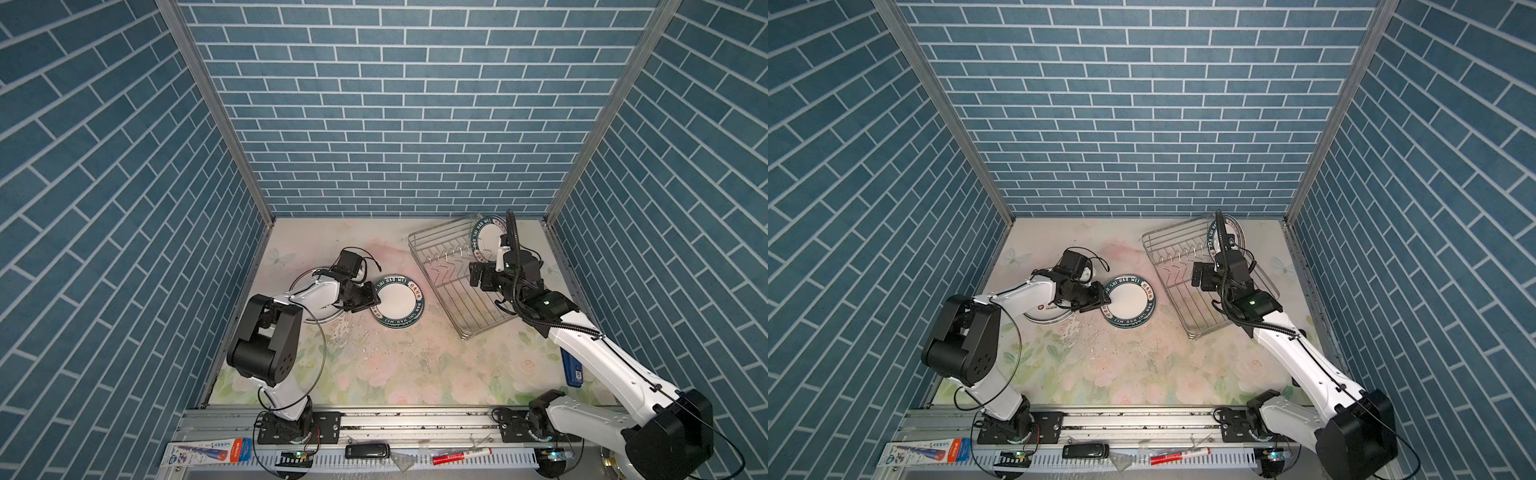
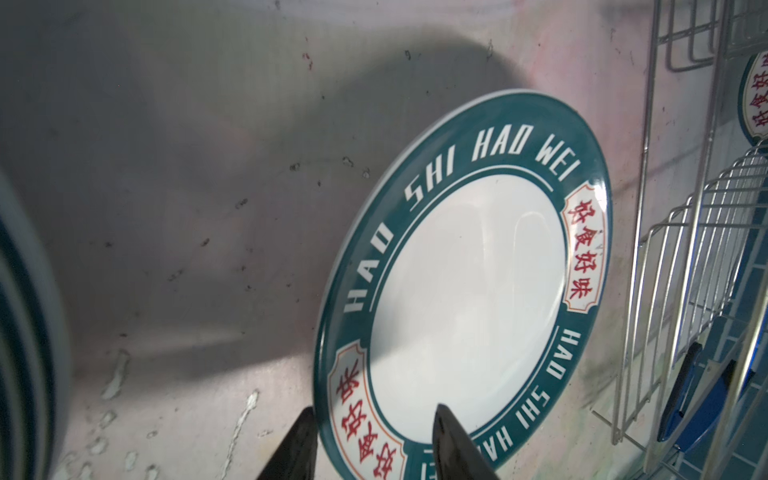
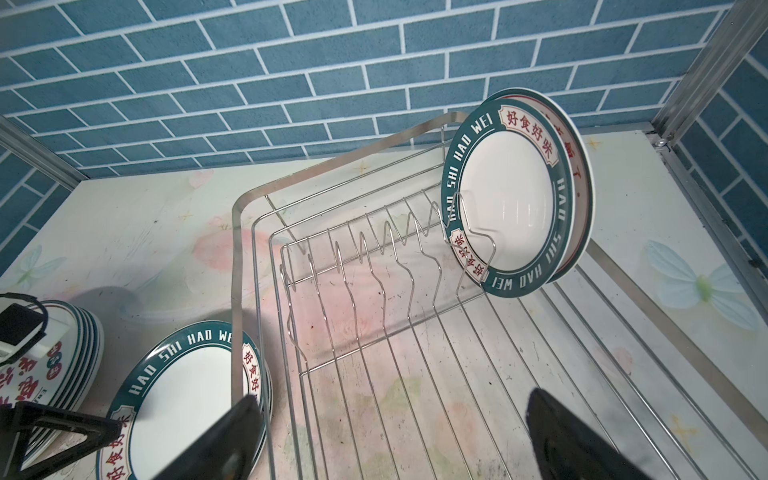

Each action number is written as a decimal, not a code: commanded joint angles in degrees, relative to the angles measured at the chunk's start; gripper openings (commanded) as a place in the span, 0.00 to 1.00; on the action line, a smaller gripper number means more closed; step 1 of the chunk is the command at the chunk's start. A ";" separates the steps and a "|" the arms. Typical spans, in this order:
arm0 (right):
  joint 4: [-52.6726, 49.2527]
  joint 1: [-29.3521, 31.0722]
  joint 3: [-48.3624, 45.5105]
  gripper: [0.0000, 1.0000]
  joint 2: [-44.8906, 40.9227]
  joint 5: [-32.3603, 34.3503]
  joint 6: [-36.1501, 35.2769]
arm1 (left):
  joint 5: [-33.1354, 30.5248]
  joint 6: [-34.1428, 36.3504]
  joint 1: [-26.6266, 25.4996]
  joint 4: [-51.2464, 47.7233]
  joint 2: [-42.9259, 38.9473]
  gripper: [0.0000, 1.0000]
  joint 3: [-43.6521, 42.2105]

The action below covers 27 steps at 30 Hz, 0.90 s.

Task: Unload the plates from the dish rack
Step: 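Open the left gripper and raise it off the plate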

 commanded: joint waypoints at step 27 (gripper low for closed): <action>-4.07 -7.18 6.00 0.99 5.73 3.65 -2.45 | -8.73 4.58 -1.37 2.61 -16.33 0.99 -3.90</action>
